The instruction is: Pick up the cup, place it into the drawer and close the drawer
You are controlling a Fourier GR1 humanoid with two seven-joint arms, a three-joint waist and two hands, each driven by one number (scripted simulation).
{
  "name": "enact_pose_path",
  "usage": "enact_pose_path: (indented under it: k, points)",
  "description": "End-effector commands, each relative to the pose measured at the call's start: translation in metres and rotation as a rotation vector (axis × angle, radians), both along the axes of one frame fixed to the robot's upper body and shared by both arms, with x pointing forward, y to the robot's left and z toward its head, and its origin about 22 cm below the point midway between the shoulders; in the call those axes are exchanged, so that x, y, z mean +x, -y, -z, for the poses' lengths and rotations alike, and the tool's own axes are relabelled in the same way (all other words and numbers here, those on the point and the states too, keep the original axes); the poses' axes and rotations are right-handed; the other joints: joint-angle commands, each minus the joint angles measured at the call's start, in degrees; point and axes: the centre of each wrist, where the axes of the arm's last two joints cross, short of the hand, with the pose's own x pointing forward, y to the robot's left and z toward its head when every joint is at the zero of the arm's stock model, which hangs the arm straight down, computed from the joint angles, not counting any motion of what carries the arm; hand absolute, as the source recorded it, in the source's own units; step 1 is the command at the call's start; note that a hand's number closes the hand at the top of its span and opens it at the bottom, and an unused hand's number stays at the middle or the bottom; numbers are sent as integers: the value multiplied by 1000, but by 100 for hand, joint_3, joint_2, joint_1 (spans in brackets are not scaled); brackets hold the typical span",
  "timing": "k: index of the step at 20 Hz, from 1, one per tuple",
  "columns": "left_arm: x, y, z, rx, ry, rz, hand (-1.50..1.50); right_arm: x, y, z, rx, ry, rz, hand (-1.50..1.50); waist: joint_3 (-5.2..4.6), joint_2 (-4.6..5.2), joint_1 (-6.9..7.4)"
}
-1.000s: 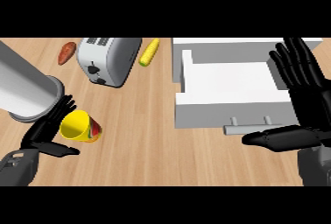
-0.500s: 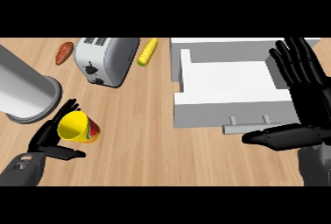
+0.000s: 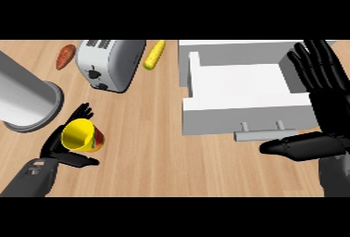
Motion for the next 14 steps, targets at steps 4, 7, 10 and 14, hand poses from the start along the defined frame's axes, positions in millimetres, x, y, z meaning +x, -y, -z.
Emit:
enact_pose_path:
  k: [4,7,10,14]
  points:
    - [13,15,-2,-178,33,142,-150,8,5,-11,-9,-12,7,-150,0,9,5]
    - [9,12,-1,-256,27,197,150,1,0,-3,-6,4,-6,-150,-1,-3,-3]
    - [11,21,-1,-258,126,191,150,-7,11,-1,-29,-13,8,-150,1,-29,-12]
    - [12,32,2,-125,307,51,150,9,20,-9,-15,-5,18,-150,3,5,64]
